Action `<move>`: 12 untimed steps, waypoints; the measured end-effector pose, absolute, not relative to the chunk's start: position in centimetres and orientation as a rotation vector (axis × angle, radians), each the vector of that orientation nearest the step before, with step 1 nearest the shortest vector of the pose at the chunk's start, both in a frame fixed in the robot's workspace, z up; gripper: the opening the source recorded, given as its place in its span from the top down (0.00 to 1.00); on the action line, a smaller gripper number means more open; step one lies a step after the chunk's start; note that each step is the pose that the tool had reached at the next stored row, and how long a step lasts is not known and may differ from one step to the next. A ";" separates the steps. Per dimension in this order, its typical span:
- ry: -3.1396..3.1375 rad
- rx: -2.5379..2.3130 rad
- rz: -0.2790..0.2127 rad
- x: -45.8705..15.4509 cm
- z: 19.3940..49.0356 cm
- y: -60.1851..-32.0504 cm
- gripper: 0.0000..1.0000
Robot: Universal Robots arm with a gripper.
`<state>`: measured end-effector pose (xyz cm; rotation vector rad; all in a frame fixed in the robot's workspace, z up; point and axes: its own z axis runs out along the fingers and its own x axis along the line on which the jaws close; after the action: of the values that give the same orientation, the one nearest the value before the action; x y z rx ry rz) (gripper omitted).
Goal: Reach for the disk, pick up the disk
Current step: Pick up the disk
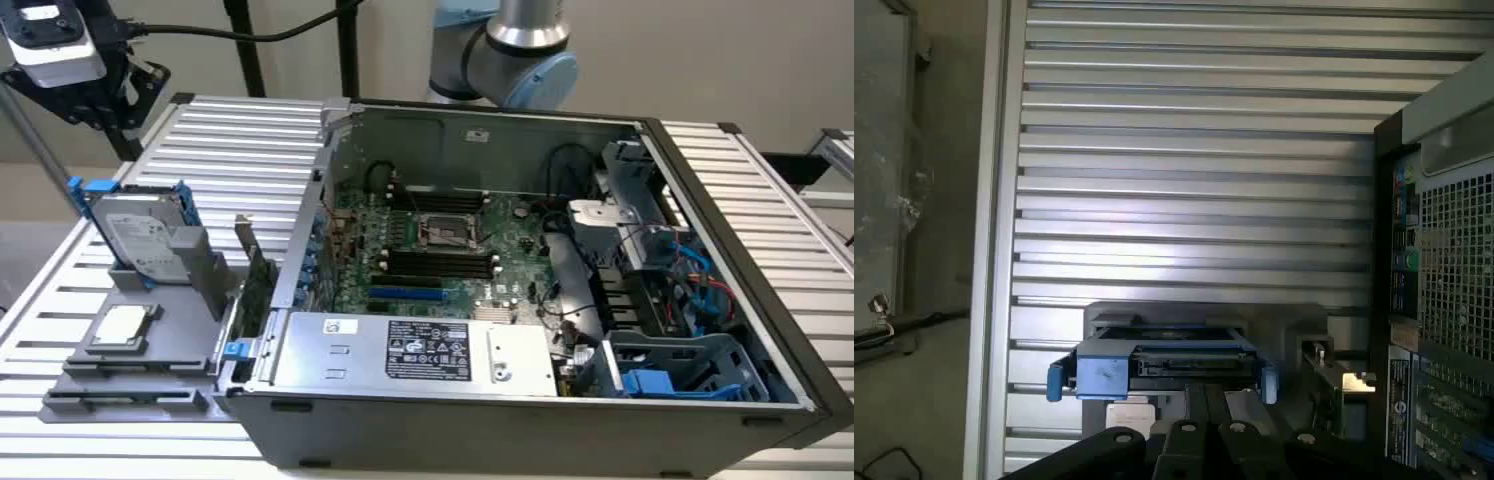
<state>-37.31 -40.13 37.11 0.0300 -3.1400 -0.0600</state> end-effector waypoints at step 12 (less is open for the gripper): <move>-3.140 0.030 -0.060 -37.3 37.1 -40.1 0.89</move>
<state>-37.31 -40.13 37.11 0.0300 -3.1400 -0.0600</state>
